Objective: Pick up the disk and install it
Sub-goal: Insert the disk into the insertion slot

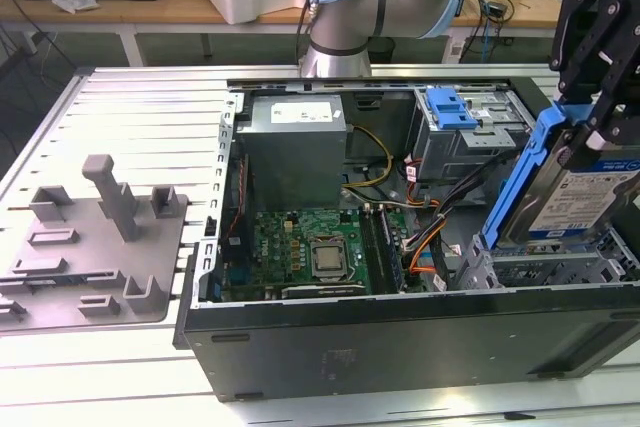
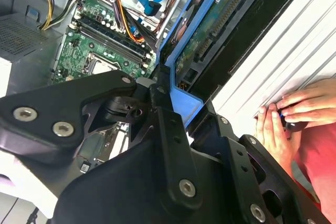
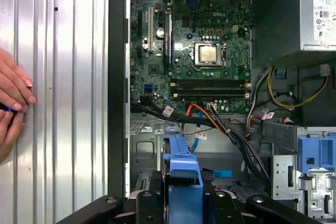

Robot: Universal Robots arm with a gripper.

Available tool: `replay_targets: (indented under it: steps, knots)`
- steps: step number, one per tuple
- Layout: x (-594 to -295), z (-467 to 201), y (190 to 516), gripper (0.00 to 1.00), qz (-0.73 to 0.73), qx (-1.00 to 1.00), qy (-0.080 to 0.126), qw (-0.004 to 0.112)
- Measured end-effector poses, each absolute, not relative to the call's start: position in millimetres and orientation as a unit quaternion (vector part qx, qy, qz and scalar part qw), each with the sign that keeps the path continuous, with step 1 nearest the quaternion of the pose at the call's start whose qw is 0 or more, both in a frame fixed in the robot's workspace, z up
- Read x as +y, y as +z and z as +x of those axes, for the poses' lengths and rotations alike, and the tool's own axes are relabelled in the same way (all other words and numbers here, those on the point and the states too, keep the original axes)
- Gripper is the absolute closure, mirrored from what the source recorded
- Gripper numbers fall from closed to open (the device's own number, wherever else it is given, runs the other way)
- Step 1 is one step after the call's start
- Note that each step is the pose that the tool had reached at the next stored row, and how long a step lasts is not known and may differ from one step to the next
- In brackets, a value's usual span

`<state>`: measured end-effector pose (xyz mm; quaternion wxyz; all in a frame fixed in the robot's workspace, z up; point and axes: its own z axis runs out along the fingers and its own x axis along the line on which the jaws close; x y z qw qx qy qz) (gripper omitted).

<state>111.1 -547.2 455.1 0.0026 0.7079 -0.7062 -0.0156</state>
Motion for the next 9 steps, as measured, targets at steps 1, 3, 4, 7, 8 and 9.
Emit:
replay_targets:
  steps: [1,3,4,7,8,9]
  knots:
    - [-547.1,111.1,455.2,0.63,0.708,-0.706,-0.016,0.003]
    - [-547.0,111.1,454.4,0.63,0.708,-0.707,-0.016,0.003]
    - [-547.0,111.2,454.3,0.63,0.708,-0.707,-0.016,0.003]
    - [-547.0,111.8,453.9,0.63,0.708,-0.706,-0.016,0.003]
    - [-546.9,111.8,453.8,0.63,0.708,-0.706,-0.016,0.003]
    - [-546.9,111.9,453.4,0.63,0.708,-0.706,-0.016,0.003]
